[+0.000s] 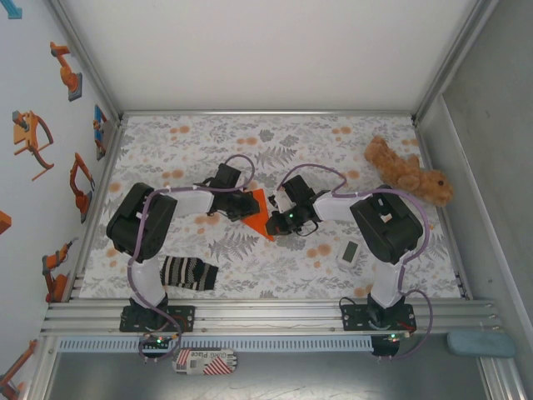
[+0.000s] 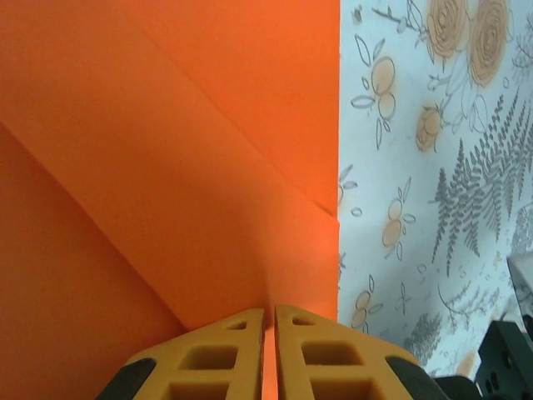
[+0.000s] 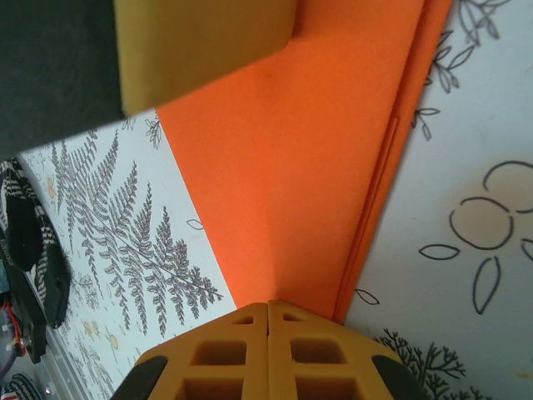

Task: Fold a paper plane with a square sheet of paper (pick it up from the middle)
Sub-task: Fourth fold the wing at the center of the table.

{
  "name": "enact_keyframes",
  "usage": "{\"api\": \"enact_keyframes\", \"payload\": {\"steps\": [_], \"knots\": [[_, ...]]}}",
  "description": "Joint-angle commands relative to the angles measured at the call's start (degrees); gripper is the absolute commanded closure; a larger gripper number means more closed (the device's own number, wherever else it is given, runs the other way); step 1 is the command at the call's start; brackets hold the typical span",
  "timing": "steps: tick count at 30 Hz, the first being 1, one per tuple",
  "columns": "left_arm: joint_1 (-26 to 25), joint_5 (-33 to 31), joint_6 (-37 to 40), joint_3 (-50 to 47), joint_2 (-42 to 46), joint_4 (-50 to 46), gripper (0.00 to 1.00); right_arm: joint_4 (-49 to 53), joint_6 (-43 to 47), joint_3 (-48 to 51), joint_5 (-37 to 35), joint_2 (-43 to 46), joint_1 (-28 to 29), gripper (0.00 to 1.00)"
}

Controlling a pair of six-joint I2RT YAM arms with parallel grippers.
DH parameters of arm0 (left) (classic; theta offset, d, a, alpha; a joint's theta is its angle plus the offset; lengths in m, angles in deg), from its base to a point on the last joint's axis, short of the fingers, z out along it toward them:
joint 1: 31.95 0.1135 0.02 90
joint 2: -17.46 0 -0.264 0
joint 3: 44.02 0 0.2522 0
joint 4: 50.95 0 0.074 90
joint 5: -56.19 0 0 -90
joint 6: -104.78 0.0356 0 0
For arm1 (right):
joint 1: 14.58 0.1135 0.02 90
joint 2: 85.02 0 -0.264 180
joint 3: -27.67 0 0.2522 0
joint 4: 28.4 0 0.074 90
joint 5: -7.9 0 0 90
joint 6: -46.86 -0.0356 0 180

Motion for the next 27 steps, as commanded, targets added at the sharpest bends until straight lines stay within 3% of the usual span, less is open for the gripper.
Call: {"api": "enact_keyframes", "payload": {"steps": [1,9,16,23,27], "knots": [[1.93,-2.17,2.44,1.93,-2.59,-2.35,0.89,11.30,0.61,3.66,-7.97,-4.65,-0.32,1.00],[10.02,1.36,7.23,4.46,-8.81,-1.50,0.89,10.82,0.72,4.53,-8.58,-4.41,-0.41,1.00],[16.81,2.56,5.19,5.63,-10.36,4.22,0.88,10.03,0.08,4.71,-8.59,-4.31,-0.41,1.00],[18.84,-0.82,9.11,10.88,-5.11,-4.53,0.88,8.58,-0.27,3.67,-7.21,-2.13,-0.41,1.00],[18.68,0.01,6.66,8.95,0.80,-4.30,0.82,3.72,-4.44,1.16,-4.51,1.80,-0.41,1.00]]}}
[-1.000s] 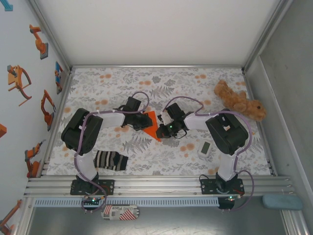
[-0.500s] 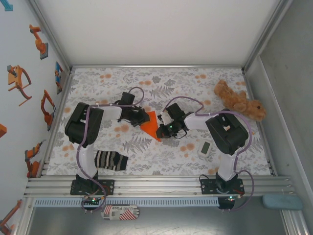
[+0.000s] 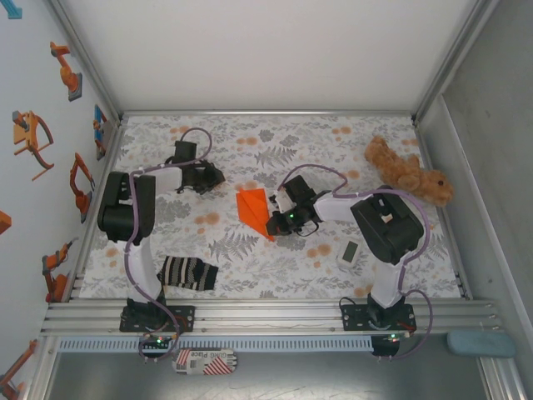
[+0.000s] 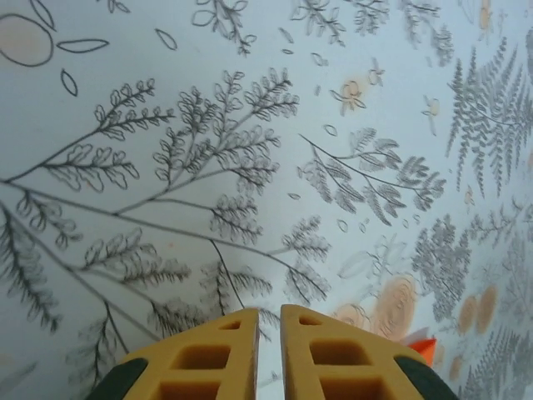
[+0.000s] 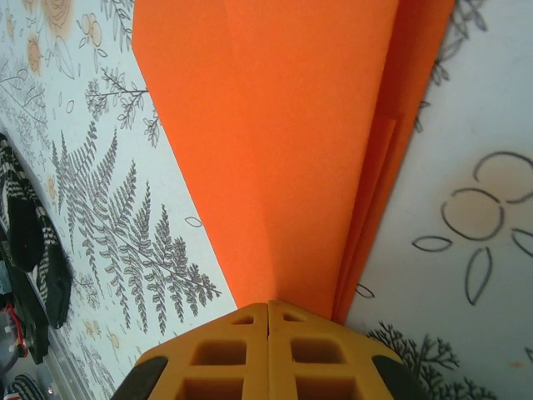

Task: Fold a paper plane with a square sheet of paper (pick it up from the middle)
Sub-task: Pick up the paper from the center of the table.

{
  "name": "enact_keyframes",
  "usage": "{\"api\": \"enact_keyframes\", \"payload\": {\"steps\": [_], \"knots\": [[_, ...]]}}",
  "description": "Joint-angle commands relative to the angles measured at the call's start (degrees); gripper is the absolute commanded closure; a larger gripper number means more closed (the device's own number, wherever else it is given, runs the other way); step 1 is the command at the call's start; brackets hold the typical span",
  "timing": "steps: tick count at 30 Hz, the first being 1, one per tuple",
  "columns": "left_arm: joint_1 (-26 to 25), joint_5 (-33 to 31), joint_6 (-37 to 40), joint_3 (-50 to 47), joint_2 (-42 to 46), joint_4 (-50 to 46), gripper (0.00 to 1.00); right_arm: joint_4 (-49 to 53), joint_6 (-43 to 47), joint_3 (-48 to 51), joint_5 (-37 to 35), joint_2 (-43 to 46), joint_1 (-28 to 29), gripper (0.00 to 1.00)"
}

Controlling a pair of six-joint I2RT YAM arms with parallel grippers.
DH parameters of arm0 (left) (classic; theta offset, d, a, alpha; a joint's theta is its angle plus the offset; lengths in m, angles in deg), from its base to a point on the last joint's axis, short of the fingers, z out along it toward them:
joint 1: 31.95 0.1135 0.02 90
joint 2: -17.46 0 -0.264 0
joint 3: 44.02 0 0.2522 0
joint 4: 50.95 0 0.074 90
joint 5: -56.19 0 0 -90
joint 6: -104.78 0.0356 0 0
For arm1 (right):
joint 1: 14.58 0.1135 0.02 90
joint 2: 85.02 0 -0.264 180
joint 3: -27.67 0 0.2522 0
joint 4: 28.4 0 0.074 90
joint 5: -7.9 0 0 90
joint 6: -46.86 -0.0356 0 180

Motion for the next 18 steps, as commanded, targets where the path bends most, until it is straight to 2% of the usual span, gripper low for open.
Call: {"api": "enact_keyframes", "payload": {"steps": [1,4,8,12,18], "knots": [[-1.14,-1.42,-0.40,-1.65,6.95,-1.66,0.79,2.75,-4.48,-0.12,-3.75,2.17,-0.26,1.00],[-1.70,-2.95,-3.25,-5.73,11.95,-0.08,0.71,-3.99,-9.65,-2.35,-4.38,6.42,-0.32,1.00],[-2.60,-5.34,-6.12,-11.08,17.92,1.00,0.61,-10.51,-13.02,-2.73,-8.06,10.66,-0.39,0.86],[-3.61,-6.81,-7.54,-14.55,22.09,0.30,0.50,-11.97,-12.79,-1.51,-10.83,11.03,-1.09,0.81],[-6.58,-7.47,-9.54,-17.43,24.23,0.92,0.46,-12.20,-12.13,-0.49,-12.65,8.28,-2.06,0.71]]}}
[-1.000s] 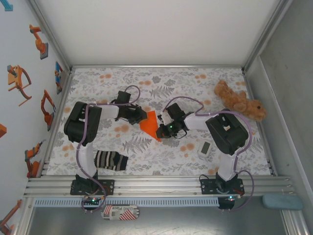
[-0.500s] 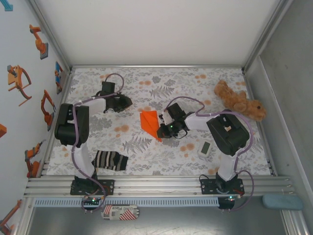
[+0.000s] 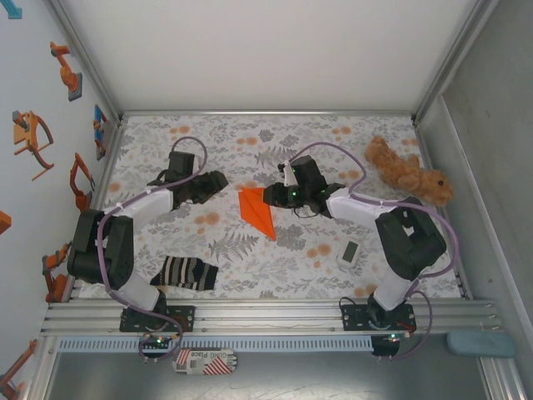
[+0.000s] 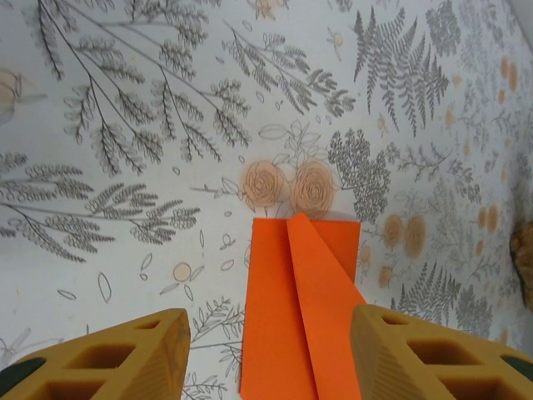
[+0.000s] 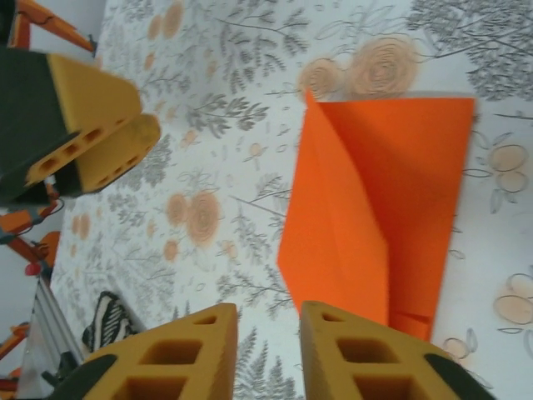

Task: Fold a paper plane with a square sheet of paper (pick it up from the middle)
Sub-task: Pick up the paper from the center of the table.

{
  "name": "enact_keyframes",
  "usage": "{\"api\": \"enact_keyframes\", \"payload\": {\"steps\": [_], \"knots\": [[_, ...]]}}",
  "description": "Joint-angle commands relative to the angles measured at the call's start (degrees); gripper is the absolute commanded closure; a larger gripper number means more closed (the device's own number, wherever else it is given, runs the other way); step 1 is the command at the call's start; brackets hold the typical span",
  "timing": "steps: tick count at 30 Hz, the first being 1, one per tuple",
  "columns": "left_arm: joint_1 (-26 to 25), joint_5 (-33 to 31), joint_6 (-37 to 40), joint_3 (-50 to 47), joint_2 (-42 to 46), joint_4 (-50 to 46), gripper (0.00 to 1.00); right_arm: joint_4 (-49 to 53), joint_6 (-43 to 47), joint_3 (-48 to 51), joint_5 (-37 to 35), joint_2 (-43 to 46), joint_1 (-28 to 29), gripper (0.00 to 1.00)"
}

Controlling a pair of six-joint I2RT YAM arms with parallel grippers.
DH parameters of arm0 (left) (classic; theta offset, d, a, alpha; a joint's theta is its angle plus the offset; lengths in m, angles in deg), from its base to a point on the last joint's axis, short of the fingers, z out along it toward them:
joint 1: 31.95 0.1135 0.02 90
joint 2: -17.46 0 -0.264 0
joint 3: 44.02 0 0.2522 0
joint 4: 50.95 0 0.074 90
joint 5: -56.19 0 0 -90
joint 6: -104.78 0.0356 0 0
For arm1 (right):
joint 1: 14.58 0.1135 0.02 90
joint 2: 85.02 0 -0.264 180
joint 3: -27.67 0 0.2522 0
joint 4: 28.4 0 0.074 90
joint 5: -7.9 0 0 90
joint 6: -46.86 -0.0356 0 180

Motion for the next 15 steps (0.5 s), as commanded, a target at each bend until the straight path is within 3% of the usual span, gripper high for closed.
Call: {"api": "enact_keyframes", "payload": {"steps": [1,5,15], "knots": [[-1.92,-0.96,-2.46,-1.51,1.56,0.64,0.46,0.79,0.89,0.14,-3.44,-1.98,-0.49,0.70],[-3.41,0.13,-4.61,-2.32,0.19,3.44,0.44,4.54,4.06,-3.05,-2.99,-5.57,-0.82,0.70],[-4.01,1.93,-6.49,-2.03,-2.15,6.01,0.43,3.02,5.91,-6.25,2.63,-11.45,-0.93,0.75]]}}
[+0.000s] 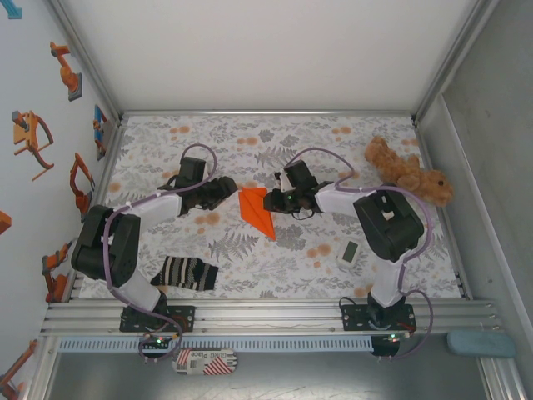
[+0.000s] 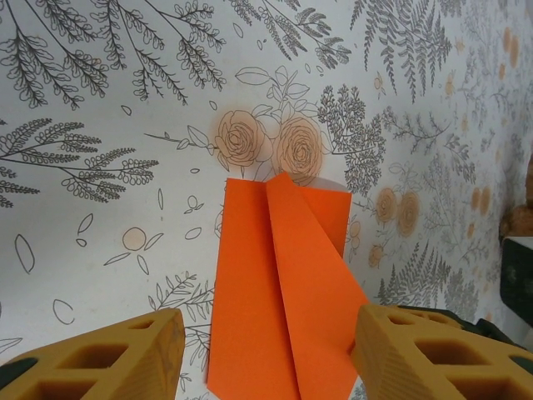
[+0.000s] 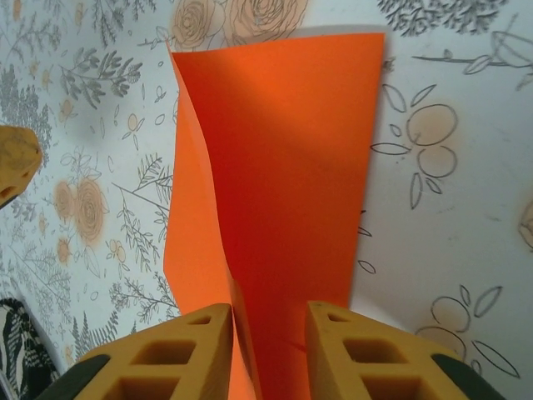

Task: Fold a paper plane with a square sheet of paper (pick it up from the middle)
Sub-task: Pick up the paper from the center of the table.

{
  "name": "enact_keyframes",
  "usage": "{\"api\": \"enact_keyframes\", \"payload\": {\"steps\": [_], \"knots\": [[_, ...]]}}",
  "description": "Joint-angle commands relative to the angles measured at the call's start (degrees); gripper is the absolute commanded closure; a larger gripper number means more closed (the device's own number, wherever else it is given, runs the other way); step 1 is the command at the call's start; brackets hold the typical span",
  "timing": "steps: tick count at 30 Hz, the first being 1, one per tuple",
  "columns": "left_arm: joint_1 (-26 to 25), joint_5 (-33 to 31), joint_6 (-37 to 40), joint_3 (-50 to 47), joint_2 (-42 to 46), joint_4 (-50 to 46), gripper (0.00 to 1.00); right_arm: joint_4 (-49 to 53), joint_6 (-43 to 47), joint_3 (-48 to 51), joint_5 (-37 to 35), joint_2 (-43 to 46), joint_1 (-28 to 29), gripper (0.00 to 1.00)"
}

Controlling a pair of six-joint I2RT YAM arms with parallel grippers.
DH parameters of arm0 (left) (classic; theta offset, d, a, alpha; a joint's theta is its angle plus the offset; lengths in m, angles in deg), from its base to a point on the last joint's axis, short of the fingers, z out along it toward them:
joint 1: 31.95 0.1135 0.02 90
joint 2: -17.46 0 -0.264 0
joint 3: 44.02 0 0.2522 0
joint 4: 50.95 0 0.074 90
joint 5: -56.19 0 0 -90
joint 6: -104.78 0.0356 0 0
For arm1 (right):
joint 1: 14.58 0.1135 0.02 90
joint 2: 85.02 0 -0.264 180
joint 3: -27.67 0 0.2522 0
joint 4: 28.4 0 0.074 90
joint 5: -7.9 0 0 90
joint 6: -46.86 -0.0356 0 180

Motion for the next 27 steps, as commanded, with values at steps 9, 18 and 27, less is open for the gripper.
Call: {"api": "enact_keyframes", "payload": {"steps": [9,18,27], "knots": [[-0.32,1.78,-1.14,-0.05,2.03,1.53,0.43,-3.35,2.44,-2.28,4.73,-0.98,-0.66,0.98],[-0.39,7.60,-4.90,-2.32,9.69,11.38,0.40,-16.24,-5.29,1.63,9.91,10.15,-4.66,1.00],[-3.49,11.61,-5.61,0.38,12.25,18.99,0.33,-32.37,-21.75,0.12,17.75,12.58,-7.12,1.00]]}}
